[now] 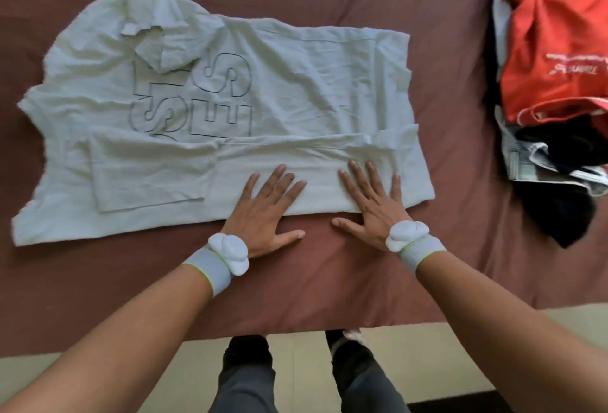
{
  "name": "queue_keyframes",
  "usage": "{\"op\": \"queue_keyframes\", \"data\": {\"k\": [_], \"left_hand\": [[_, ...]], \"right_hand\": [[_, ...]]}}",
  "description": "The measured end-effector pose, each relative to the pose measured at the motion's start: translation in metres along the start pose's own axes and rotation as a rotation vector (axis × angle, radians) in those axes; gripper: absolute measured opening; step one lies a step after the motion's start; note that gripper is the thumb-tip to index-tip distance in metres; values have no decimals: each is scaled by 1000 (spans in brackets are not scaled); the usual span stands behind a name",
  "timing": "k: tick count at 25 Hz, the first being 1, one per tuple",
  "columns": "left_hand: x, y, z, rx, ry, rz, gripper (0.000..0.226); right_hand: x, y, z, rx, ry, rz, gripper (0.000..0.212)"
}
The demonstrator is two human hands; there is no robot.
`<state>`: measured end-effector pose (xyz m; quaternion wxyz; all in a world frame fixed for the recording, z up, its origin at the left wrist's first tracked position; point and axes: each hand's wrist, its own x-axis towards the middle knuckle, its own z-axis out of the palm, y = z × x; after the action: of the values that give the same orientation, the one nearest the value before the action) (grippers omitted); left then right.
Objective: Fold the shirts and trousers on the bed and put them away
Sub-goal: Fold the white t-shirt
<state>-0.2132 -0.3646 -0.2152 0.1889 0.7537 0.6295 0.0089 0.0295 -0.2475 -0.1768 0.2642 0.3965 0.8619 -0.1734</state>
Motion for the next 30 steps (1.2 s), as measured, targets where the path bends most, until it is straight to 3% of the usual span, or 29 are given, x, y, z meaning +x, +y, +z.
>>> {"op": "queue_keyframes", "data": {"k": [6,13,17,19,22,24,27,30], "left_hand": [[72,71,11,44,-1,33,84],[92,103,19,46,13,40,68],[96,102,10,-98,3,85,64],[102,97,-2,-239,85,49,64],[141,92,-21,-259,275,-11,65],[178,100,-38,-340,173,-91,67],[225,112,-56,-462,-67,-229,51],[238,107,-61,-658,-115,-142,23]], "right_hand": [[-18,33,15,124,121,109,88],[-37,69,34,173,141,254,66],[-40,56,26,178,341,174,68],[-34,53,9,452,490,253,61],[-15,63,-8,911,571,624,52],[-11,69,-10,968,556,705,45],[-17,73,-10,1101,519,626,40],[-23,85,-6,1276,533,516,41]]}}
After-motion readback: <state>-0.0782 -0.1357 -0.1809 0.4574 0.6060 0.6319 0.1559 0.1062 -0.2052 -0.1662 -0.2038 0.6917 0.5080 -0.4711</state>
